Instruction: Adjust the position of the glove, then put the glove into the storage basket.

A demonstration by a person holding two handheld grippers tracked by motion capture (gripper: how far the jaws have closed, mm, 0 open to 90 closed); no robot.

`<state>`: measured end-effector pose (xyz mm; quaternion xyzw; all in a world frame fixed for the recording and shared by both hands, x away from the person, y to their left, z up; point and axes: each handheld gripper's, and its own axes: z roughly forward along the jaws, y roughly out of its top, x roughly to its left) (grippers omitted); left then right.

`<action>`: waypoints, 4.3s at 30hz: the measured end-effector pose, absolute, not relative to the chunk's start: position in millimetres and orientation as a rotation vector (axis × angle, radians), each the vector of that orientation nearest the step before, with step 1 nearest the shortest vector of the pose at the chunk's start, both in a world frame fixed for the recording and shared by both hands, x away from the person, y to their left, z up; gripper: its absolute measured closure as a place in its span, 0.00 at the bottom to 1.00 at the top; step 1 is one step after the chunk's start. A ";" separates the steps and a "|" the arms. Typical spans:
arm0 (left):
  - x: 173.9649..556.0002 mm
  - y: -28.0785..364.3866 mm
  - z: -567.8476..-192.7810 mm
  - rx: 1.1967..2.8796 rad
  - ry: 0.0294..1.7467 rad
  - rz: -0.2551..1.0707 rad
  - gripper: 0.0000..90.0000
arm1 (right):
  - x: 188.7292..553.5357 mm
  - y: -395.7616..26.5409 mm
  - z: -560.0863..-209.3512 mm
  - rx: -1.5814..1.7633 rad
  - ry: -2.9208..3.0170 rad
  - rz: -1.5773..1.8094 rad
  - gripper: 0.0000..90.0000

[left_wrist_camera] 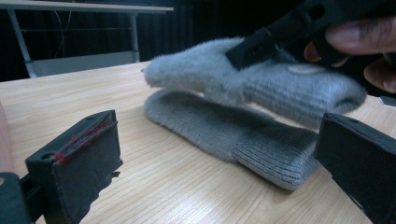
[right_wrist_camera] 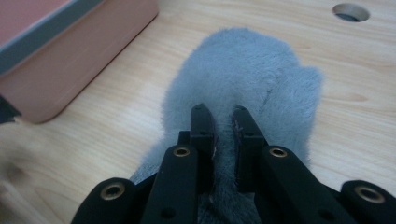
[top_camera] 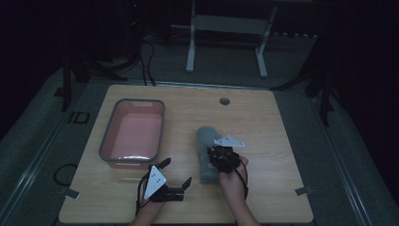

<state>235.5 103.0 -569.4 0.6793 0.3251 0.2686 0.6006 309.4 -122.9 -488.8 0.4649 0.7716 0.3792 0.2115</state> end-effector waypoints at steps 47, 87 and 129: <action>239.7 101.5 -568.5 1.587 0.799 0.615 0.01 | 327.0 -182.3 -487.1 1.117 2.260 1.192 0.15; 339.2 37.4 -561.0 1.928 1.140 0.071 0.20 | 344.3 -191.1 -545.5 1.403 2.378 1.120 0.42; 353.8 41.7 -466.5 1.940 0.764 0.061 0.86 | 339.7 -200.9 -464.1 1.331 2.305 1.455 0.89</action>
